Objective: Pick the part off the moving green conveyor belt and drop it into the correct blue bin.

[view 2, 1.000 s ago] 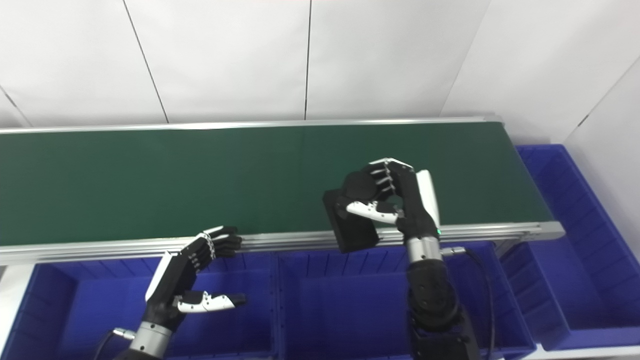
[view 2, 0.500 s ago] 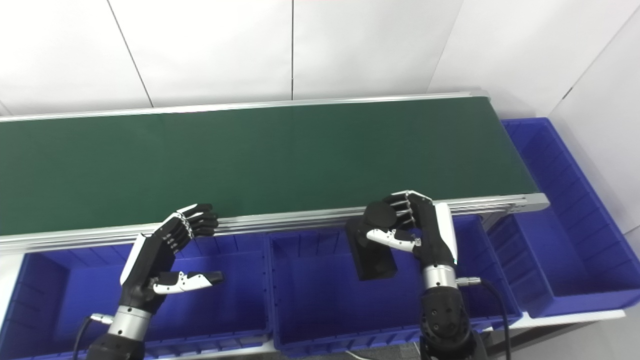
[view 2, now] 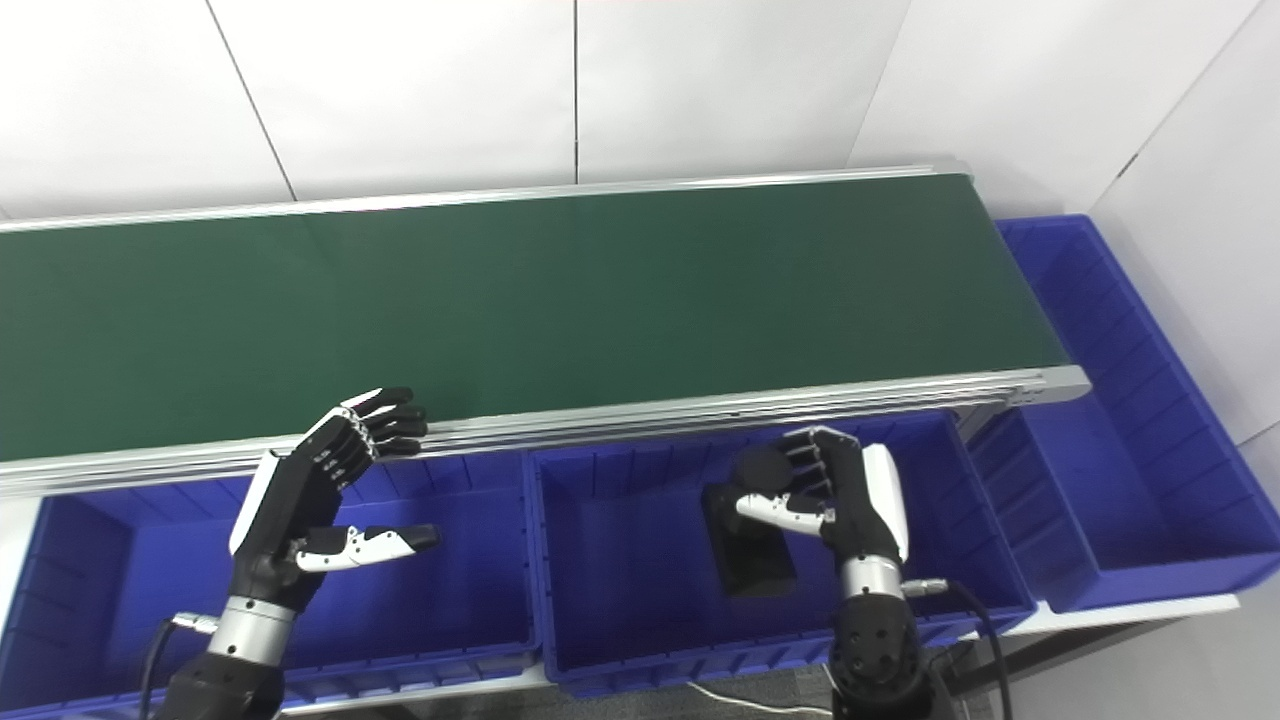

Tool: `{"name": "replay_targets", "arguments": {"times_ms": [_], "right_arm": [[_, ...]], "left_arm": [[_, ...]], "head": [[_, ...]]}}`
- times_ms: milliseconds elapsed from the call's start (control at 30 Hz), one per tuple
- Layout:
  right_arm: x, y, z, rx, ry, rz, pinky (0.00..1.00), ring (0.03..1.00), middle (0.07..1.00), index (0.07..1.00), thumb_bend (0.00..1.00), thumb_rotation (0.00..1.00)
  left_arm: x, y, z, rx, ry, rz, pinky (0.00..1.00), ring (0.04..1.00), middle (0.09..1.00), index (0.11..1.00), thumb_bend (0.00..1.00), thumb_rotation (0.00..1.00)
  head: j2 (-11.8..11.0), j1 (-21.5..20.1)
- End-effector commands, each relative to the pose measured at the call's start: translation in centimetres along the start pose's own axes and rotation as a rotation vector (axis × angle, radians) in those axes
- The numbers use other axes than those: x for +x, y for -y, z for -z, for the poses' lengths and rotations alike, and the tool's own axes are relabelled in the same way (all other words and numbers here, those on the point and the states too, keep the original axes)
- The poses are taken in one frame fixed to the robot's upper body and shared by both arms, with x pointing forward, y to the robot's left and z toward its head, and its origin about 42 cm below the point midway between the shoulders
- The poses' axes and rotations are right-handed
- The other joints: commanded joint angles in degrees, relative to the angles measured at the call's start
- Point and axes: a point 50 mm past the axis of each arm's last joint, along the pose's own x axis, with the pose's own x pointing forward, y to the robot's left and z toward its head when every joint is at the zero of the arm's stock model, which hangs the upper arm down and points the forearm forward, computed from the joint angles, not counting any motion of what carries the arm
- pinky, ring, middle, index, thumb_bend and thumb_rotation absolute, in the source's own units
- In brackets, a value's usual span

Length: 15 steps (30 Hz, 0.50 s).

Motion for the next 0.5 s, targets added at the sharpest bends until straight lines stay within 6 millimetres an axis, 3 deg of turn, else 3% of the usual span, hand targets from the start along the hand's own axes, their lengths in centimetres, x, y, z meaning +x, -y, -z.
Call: {"name": "replay_targets", "arguments": {"times_ms": [0, 267, 367, 400, 433, 467], "right_arm": [[0.39, 0.67, -1.4, -0.009, 0.101, 0.042, 0.34, 0.403, 0.453, 0.503, 0.53, 0.0], [0.6, 0.6, -1.2, -0.029, 0.108, 0.04, 0.34, 0.402, 0.452, 0.506, 0.53, 0.0], [0.6, 0.68, -1.2, -0.025, 0.112, 0.024, 0.38, 0.454, 0.466, 0.512, 0.53, 0.0], [0.58, 0.71, -1.17, -0.018, 0.117, 0.007, 0.4, 0.48, 0.507, 0.507, 0.53, 0.06], [0.56, 0.74, -1.11, -0.017, 0.122, -0.01, 0.42, 0.508, 0.552, 0.539, 0.61, 0.12], [0.54, 0.76, -1.03, -0.02, 0.131, -0.022, 0.45, 0.544, 0.596, 0.615, 0.78, 0.2]], "left_arm": [[0.49, -0.19, -1.07, 0.011, 0.056, 0.002, 0.66, 0.707, 0.73, 0.761, 0.82, 0.14], [0.44, -0.16, -1.04, 0.014, 0.053, 0.002, 0.65, 0.705, 0.73, 0.76, 0.81, 0.14], [0.44, -0.13, -1.05, 0.012, 0.053, 0.0, 0.66, 0.706, 0.73, 0.762, 0.81, 0.14], [0.46, -0.12, -1.1, 0.013, 0.053, 0.001, 0.66, 0.705, 0.73, 0.763, 0.82, 0.14], [0.46, -0.1, -1.17, 0.013, 0.052, 0.001, 0.65, 0.704, 0.73, 0.764, 0.82, 0.14], [0.46, -0.08, -1.21, 0.012, 0.051, 0.001, 0.65, 0.704, 0.73, 0.764, 0.82, 0.15]], "head": [[0.1, 0.1], [0.1, 0.5], [0.2, 0.7], [0.2, 0.7], [0.2, 0.7], [0.2, 0.7]]}}
